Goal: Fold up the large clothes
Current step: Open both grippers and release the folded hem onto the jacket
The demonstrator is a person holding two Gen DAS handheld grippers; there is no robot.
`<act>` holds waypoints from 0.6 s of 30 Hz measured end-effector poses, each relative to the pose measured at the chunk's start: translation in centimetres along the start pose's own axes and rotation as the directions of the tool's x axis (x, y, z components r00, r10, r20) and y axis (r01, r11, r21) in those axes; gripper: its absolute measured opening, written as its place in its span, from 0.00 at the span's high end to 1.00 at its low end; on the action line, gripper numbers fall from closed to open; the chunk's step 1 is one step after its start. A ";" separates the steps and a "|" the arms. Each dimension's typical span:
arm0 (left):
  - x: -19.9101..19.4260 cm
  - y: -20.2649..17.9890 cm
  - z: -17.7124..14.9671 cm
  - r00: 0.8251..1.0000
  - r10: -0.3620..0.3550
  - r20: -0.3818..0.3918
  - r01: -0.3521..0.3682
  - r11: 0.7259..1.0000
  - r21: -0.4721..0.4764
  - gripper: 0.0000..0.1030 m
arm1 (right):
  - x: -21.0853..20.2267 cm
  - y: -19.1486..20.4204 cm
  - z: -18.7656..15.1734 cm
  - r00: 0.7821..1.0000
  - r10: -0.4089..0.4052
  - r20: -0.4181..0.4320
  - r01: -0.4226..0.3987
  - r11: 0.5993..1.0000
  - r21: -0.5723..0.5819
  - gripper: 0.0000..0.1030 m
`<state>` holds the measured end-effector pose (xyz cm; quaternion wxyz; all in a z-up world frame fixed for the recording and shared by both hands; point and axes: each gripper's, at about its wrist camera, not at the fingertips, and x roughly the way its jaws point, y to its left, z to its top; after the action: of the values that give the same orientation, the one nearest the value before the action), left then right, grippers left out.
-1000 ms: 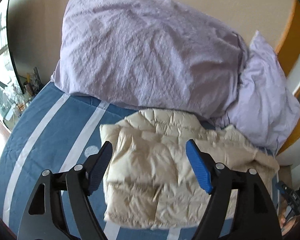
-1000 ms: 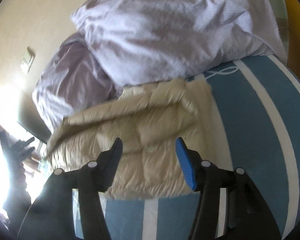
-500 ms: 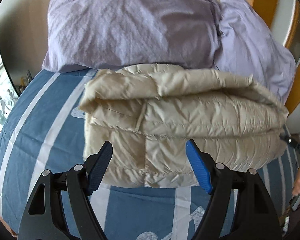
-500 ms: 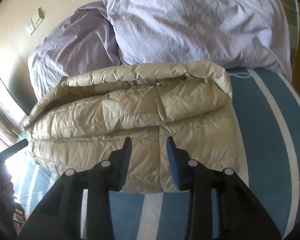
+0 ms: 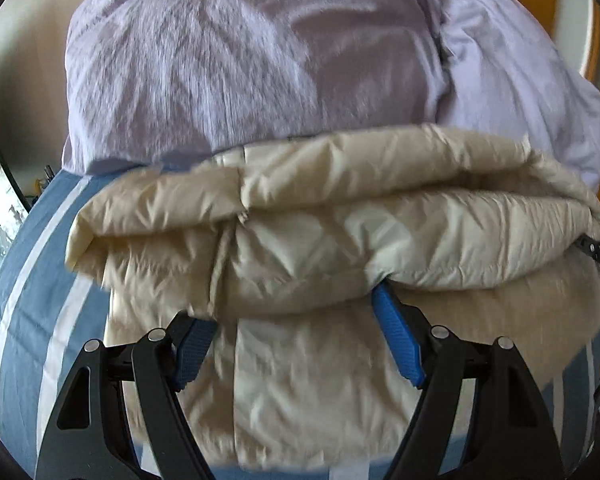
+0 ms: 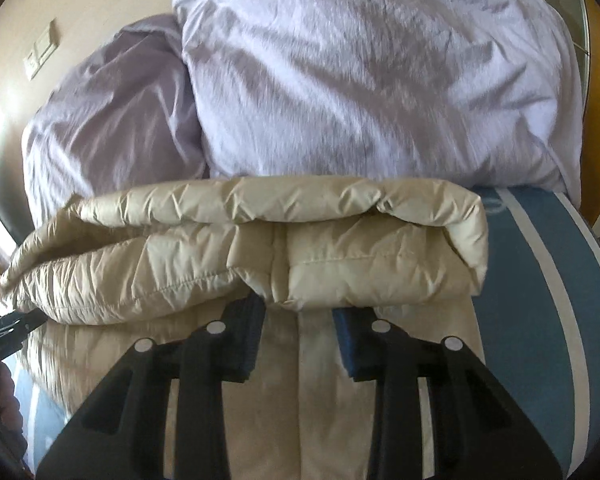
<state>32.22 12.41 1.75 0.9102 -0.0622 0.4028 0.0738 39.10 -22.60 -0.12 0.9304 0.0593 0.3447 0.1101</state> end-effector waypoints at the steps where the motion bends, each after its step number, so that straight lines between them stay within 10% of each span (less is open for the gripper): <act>1: 0.4 0.2 1.1 1.000 0.009 0.011 -0.008 1.000 -0.014 0.26 | 0.4 0.1 0.7 1.000 -0.003 0.010 0.003 1.000 0.003 0.68; 9: 0.9 1.7 4.1 0.996 0.040 0.077 -0.035 0.997 -0.065 0.26 | 0.8 0.0 2.3 0.997 -0.023 0.076 0.021 0.999 0.023 0.47; 18: 3.8 3.4 3.4 0.988 0.139 0.059 -0.135 0.988 -0.069 0.26 | 3.6 -1.6 1.4 0.986 -0.161 0.040 0.160 0.987 0.021 0.47</act>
<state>36.62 16.64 1.01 0.9129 -0.0612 0.3743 0.1512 42.89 -23.30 -1.61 0.9426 0.0417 0.3298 0.0304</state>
